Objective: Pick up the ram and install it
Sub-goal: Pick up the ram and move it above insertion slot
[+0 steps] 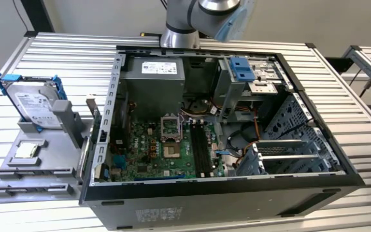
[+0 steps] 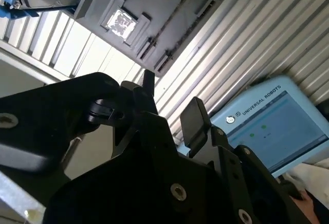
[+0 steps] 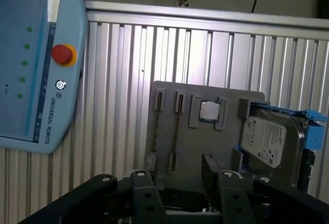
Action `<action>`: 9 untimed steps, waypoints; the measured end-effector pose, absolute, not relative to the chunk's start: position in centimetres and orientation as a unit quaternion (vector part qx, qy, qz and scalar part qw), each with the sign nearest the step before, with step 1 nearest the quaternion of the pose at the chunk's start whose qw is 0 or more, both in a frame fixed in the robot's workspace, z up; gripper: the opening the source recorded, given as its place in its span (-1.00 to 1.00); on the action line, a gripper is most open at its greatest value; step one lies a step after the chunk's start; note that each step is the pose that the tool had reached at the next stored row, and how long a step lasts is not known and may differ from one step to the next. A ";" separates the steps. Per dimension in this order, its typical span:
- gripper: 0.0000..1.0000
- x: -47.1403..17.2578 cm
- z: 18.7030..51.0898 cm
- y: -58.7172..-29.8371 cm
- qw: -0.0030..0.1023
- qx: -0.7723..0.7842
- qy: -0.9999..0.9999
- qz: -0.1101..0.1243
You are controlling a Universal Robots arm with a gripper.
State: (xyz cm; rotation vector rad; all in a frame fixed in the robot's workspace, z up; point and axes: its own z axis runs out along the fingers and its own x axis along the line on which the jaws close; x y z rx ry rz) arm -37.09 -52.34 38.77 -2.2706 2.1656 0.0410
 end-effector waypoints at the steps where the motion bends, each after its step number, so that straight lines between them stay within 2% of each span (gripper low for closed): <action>1: 1.00 -37.1 38.6 -52.3 0.002 -0.723 0.690 0.013; 9: 1.00 -37.1 37.1 -52.3 0.002 -0.723 0.690 0.013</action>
